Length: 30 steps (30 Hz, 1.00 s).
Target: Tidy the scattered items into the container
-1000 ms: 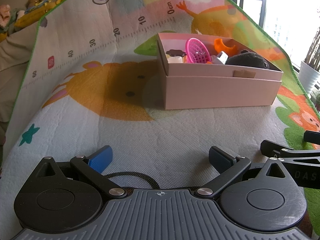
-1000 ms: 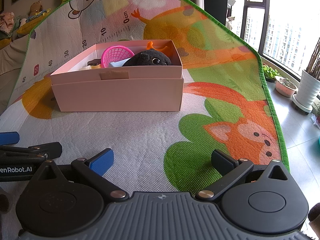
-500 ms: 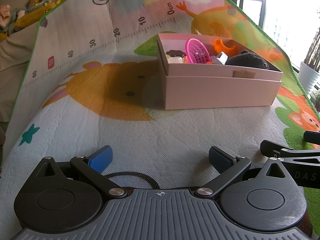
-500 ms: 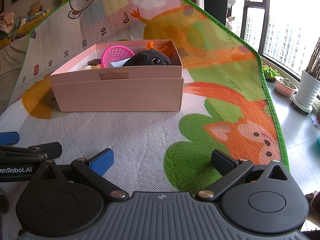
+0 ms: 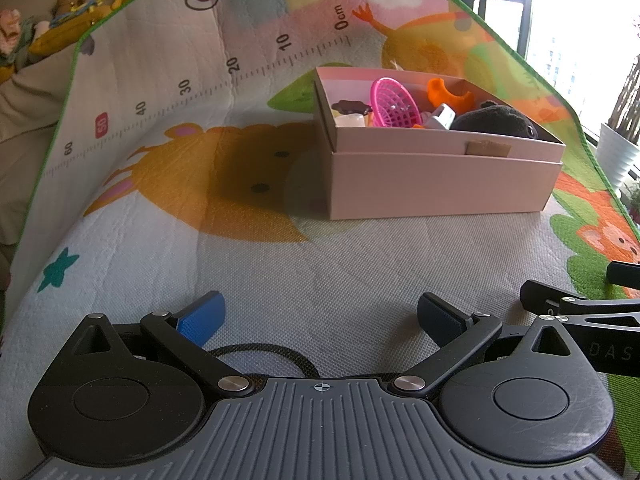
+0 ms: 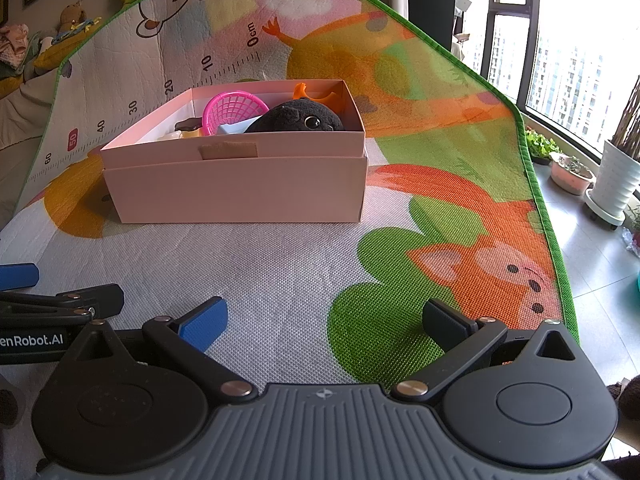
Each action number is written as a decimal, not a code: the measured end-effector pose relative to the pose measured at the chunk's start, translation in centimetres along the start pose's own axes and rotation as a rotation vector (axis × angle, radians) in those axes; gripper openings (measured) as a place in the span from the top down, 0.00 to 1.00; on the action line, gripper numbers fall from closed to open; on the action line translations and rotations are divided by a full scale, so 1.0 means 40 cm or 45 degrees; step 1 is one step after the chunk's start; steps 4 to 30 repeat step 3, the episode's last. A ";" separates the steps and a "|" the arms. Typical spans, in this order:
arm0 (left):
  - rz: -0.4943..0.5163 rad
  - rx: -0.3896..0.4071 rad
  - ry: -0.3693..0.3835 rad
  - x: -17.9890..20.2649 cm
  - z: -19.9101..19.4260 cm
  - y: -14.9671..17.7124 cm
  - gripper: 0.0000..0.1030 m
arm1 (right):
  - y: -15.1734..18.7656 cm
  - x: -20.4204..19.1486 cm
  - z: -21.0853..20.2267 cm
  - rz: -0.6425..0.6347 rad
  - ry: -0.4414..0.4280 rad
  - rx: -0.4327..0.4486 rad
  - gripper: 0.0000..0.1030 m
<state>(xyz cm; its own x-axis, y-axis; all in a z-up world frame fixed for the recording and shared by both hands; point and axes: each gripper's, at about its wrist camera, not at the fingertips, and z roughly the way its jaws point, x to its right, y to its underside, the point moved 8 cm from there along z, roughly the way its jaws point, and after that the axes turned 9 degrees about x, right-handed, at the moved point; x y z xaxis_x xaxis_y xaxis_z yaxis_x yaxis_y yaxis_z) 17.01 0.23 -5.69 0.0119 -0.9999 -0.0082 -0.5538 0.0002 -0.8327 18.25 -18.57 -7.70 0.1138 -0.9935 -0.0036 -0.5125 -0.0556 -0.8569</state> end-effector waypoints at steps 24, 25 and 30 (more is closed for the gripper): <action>0.000 0.000 0.000 0.000 0.000 0.000 0.00 | 0.000 0.000 0.000 0.000 0.000 0.000 0.00; 0.000 0.000 0.000 0.000 0.000 0.000 0.00 | 0.000 0.000 0.000 0.000 0.000 0.000 0.00; 0.000 0.000 0.000 0.000 0.000 0.000 0.00 | 0.000 0.000 0.000 0.000 0.000 0.000 0.00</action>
